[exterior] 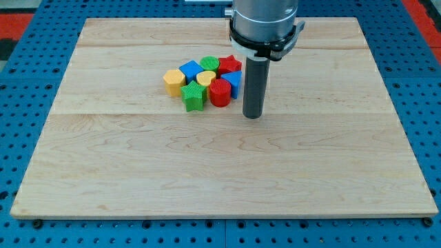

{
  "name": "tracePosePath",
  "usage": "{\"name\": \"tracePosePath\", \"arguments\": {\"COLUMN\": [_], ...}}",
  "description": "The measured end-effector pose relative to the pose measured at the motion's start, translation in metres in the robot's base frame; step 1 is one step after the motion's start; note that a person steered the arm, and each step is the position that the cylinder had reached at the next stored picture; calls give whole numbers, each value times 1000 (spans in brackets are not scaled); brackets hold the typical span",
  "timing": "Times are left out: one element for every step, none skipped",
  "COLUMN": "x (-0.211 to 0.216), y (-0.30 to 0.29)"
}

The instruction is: Move the blue cube from the group of blocks

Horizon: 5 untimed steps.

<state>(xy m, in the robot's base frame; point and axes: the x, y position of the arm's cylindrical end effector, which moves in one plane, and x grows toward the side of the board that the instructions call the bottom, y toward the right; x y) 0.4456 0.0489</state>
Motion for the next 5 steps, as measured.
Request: {"name": "tracePosePath", "arguments": {"x": [-4,-4,0,-5,-27], "y": [0,-23,-97,-135,-135]}}
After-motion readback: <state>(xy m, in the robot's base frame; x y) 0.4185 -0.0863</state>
